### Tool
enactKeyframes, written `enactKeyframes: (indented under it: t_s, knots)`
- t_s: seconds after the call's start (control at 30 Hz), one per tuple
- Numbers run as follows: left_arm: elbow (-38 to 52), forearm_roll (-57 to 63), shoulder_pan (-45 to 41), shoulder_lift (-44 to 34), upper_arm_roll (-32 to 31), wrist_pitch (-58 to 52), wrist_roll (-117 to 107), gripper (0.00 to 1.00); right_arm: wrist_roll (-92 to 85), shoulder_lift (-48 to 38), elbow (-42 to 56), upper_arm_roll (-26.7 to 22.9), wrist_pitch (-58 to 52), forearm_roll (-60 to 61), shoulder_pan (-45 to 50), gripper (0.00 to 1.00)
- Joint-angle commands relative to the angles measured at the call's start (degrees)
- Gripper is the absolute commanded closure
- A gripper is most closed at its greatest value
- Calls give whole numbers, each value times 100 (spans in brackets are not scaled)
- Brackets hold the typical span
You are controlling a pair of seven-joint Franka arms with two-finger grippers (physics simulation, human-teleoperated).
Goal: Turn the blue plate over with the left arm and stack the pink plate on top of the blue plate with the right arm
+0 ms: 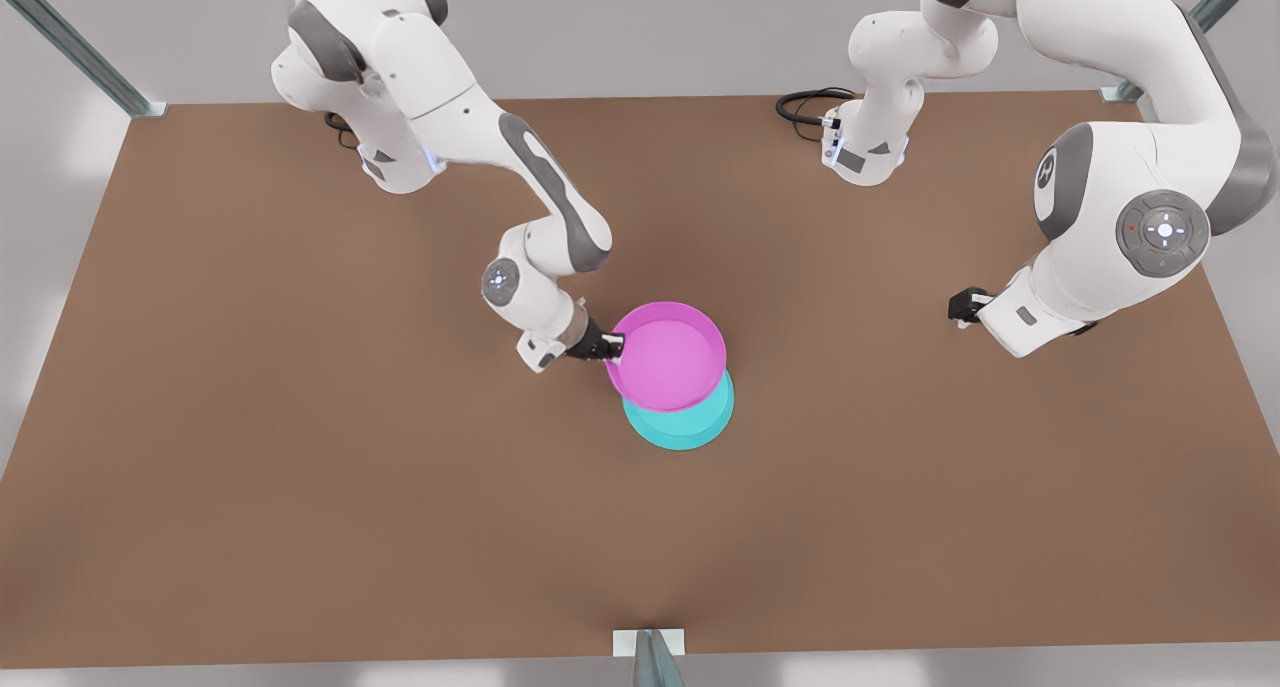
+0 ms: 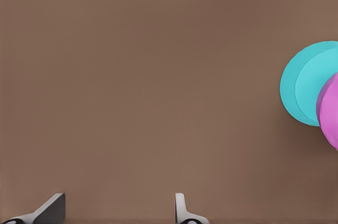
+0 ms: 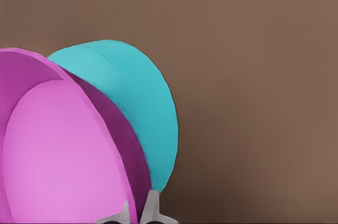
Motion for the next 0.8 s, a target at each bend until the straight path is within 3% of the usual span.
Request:
enactKeyframes:
  t_s: [0.0,0.13,0.33,0.4,0.57,0.63,0.7,0.77]
  knots:
    - [0,-5,0,0,0,0,0,0,179,31,91,-4,-6,-51,45,79]
    - [0,4,0,0,0,0,0,0,602,357,680,-30,-33,-69,81,79]
    - [0,4,-9,0,0,0,0,0,602,374,645,-39,-24,-86,19,76]
    - [0,4,-18,0,0,0,0,0,602,366,645,-39,-41,-69,2,1]
    - [0,4,-18,0,0,0,0,0,559,295,645,-39,-33,-95,-7,0]
    - [0,4,-9,0,0,0,0,0,155,-372,171,-48,-120,-130,-270,0]
    - [0,4,-9,-9,0,0,0,0,-996,-1251,-515,-39,-532,-148,-973,0]
    - [18,-5,-18,-18,-9,9,0,0,-1489,-1743,-594,-48,-1368,-401,-1966,0]
